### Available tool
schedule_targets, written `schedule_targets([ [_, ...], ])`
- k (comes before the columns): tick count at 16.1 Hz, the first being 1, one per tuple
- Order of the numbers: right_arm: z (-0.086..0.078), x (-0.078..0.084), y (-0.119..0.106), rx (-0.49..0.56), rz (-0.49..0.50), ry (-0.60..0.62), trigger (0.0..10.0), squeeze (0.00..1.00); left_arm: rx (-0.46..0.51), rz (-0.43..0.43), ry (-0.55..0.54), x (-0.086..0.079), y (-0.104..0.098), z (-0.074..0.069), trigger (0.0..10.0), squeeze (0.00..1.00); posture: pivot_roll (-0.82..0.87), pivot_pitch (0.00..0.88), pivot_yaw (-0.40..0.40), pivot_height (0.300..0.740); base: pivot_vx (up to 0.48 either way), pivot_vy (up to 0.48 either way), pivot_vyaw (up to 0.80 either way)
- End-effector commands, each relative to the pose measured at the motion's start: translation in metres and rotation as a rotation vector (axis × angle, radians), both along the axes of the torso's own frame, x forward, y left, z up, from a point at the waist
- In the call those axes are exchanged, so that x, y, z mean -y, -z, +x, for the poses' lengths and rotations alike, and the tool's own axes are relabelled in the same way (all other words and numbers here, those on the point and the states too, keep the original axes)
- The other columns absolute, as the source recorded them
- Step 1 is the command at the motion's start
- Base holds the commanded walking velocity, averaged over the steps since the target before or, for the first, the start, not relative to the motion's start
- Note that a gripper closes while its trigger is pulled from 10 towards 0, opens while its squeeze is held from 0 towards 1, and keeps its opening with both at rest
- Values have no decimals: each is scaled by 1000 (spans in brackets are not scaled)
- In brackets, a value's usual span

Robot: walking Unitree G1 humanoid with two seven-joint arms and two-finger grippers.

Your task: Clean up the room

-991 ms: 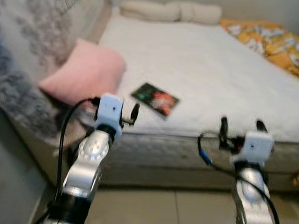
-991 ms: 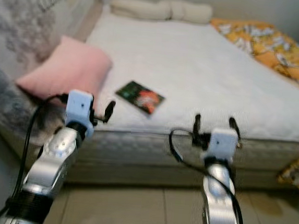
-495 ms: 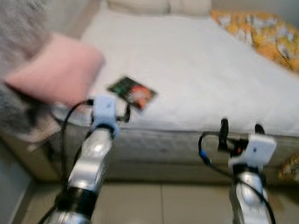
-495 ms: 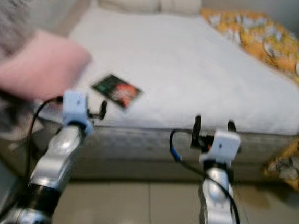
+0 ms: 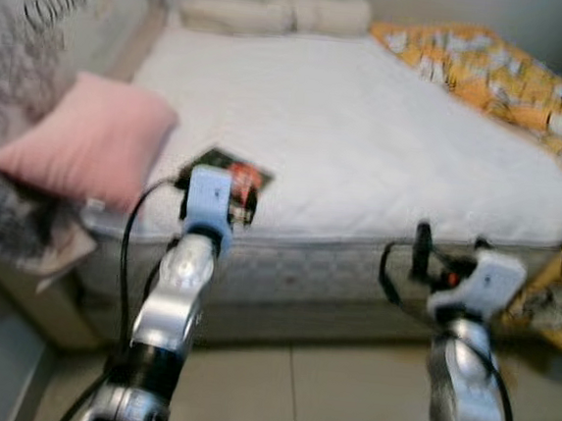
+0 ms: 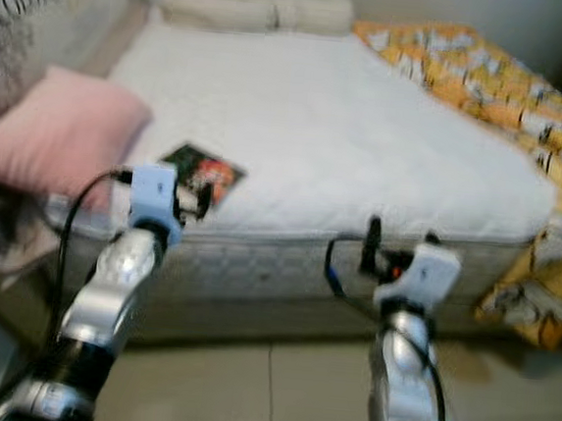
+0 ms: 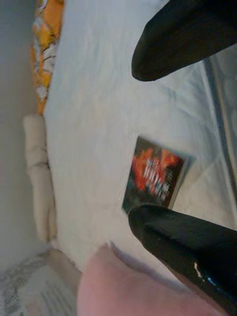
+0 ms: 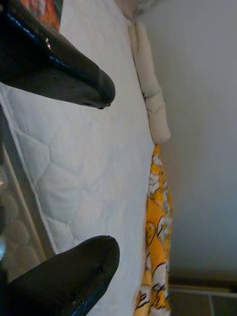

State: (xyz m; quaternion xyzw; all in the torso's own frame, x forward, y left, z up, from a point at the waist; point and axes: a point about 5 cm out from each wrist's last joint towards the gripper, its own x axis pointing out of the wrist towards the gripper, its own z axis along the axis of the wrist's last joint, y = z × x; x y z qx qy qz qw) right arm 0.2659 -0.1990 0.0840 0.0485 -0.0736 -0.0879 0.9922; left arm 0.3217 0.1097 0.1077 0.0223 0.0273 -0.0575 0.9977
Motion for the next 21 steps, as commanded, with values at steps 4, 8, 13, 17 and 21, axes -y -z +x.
schedule_targets([
  [4,7,-8,1,-14,17,-48,10000,161,23,18,11,5,-6,3,10000,0,-49,0,20,736,480,0,0],
  [8,10,-11,2,-27,10,-83,10000,157,10,21,2,4,-3,2,10000,0,-45,0,18,736,480,0,0],
  [13,14,-10,1,-32,2,-100,10000,157,0,31,-10,3,0,1,10000,0,-44,0,13,736,480,0,0],
  [17,14,-10,1,-38,-5,-121,10000,161,-56,75,-87,-11,4,7,10000,0,-42,0,4,736,240,0,0],
  [21,13,-11,2,-46,-8,-136,10000,161,-179,238,-159,-62,16,15,10000,0,-33,0,0,736,0,0,0],
])
